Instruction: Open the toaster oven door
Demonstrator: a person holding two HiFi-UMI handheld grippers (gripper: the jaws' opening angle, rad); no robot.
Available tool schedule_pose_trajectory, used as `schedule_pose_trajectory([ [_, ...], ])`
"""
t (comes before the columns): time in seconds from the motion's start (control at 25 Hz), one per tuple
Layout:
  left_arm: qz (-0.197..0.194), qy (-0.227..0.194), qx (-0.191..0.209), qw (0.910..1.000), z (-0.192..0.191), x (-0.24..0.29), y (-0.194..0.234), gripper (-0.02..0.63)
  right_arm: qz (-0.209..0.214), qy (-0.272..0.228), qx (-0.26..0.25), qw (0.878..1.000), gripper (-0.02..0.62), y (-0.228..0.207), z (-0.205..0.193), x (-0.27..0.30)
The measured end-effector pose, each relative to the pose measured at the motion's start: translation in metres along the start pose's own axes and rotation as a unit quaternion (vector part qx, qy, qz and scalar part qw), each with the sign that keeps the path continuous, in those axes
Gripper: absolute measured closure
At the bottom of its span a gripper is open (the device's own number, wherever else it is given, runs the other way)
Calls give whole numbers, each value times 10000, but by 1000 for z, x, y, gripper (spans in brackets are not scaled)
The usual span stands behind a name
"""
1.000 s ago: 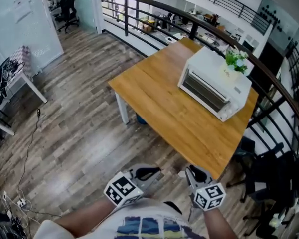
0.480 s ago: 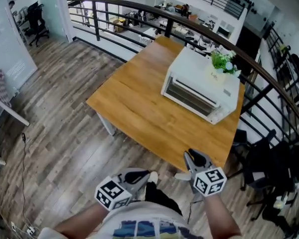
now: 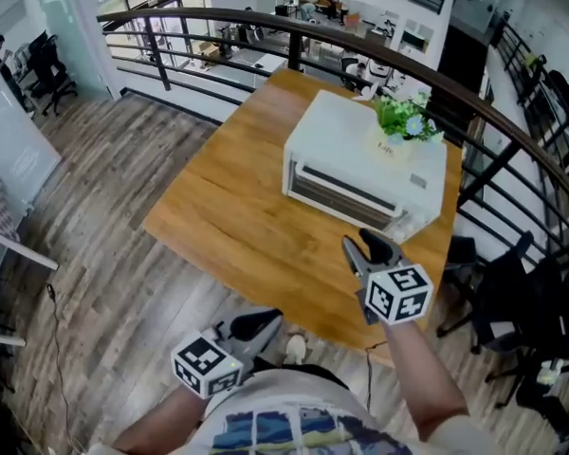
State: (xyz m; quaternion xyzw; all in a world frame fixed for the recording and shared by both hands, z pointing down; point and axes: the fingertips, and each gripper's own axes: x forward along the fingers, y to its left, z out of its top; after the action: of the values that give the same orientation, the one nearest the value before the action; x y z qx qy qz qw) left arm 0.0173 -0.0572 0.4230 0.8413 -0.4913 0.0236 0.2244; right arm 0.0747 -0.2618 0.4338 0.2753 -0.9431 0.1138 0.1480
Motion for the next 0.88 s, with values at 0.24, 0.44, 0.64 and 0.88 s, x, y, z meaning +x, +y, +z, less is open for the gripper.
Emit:
schedule_pose_trajectory([
  [0.24, -112, 72, 37, 9999, 17, 23, 27, 600, -407, 105, 213, 9989, 421, -42, 6, 39],
  [0.44, -485, 290, 352, 9978, 30, 31, 53, 600, -1031, 159, 419, 9937, 410, -70, 13, 62],
  [0.64, -938, 454, 703, 9921, 46, 28, 74, 600, -1687, 232, 658, 9832, 377, -85, 15, 79],
  [0.88, -1190, 489, 727, 9890, 50, 12, 105, 600, -2384, 319, 977, 9657, 368, -98, 13, 96],
])
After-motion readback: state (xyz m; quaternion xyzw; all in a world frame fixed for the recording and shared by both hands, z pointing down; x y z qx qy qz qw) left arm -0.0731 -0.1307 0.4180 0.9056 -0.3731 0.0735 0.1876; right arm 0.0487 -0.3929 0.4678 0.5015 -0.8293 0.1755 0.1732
